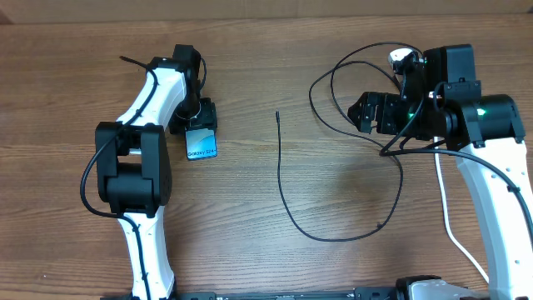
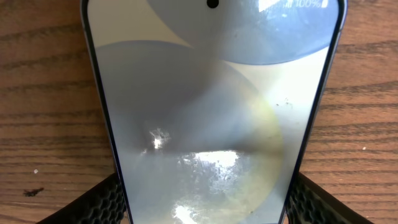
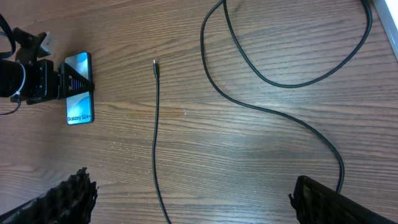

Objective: Plug charger to phone and switch on socket
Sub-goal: 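Lift the phone with the left gripper and tilt it upright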

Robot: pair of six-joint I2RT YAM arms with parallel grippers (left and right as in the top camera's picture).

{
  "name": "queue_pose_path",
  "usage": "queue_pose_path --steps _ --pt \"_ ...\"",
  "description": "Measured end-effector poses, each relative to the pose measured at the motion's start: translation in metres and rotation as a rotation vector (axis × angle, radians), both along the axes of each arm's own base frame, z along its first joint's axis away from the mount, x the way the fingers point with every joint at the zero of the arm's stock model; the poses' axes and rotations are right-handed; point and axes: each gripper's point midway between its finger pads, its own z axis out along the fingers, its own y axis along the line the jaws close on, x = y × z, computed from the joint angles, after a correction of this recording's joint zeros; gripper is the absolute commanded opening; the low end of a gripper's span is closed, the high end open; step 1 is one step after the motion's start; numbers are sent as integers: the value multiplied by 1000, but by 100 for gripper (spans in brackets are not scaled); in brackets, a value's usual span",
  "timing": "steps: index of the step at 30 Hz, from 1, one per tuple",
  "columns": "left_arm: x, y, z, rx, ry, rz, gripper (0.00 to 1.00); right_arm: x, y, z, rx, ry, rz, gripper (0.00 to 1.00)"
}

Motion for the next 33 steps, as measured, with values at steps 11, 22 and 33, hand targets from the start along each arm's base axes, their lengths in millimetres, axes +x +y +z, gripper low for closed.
queue_pose_path --steps 11,22,33 --pt "0 0 0 0 0 0 53 0 0 0 0 1 0 100" --pt "0 0 2 -3 2 1 52 0 0 0 0 0 0 100" --pt "1 2 6 -6 53 9 53 0 0 0 0 -1 0 100"
